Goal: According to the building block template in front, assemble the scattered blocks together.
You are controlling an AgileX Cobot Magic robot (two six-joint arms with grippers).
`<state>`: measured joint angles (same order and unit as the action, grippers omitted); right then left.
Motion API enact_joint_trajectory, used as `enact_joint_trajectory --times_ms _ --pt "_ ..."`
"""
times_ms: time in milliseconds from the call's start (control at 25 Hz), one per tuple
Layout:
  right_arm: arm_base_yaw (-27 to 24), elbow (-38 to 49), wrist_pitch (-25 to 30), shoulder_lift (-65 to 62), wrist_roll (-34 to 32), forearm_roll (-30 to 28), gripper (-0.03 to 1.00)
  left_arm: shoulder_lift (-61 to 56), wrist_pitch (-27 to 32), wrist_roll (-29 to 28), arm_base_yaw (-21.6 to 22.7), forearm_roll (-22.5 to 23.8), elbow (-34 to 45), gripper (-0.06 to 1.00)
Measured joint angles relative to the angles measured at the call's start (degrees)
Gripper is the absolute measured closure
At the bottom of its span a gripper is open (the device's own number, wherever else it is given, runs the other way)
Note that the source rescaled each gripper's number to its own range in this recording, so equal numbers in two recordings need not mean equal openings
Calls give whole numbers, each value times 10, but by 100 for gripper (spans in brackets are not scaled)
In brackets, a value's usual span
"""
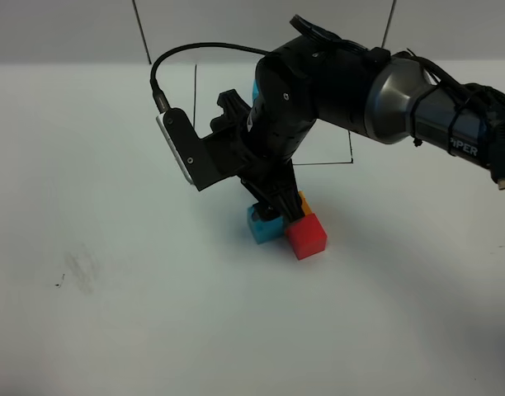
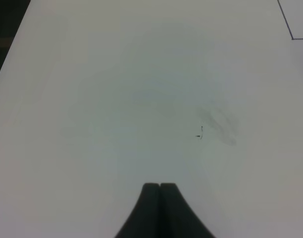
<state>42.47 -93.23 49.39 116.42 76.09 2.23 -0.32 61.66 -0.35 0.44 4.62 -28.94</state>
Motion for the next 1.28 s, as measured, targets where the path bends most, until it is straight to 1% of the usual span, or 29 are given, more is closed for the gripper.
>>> enact_joint_trajectory --times_ms 40,120,200,320,360,400,480,600,880,960,1120,1280 --pt "0 0 2 -1 -11 -13 20 0 0 0 0 0 0 94" --pt "0 0 9 -3 -35 -39 31 0 0 0 0 0 0 94" --pt "0 0 22 -4 -61 -68 50 0 0 0 0 0 0 94" --pt "0 0 37 -4 -98 -100 83 0 0 0 0 0 0 94" --pt "-2 0 41 -4 -111 -106 89 0 0 0 0 0 0 94" --pt "-5 0 42 -4 -121 -107 92 0 0 0 0 0 0 94" --pt "-15 0 44 -4 -143 -109 95 0 0 0 0 0 0 94" --pt "-43 0 63 -4 -174 -104 97 0 0 0 0 0 0 94" --pt "-128 1 171 -43 -234 -69 97 0 0 0 0 0 0 94" --pt "-151 8 189 -67 -248 -65 97 0 0 0 0 0 0 94" --pt "-194 59 197 -130 -272 -64 97 0 0 0 0 0 0 94" --pt "-240 149 193 -209 -294 -62 97 0 0 0 0 0 0 94"
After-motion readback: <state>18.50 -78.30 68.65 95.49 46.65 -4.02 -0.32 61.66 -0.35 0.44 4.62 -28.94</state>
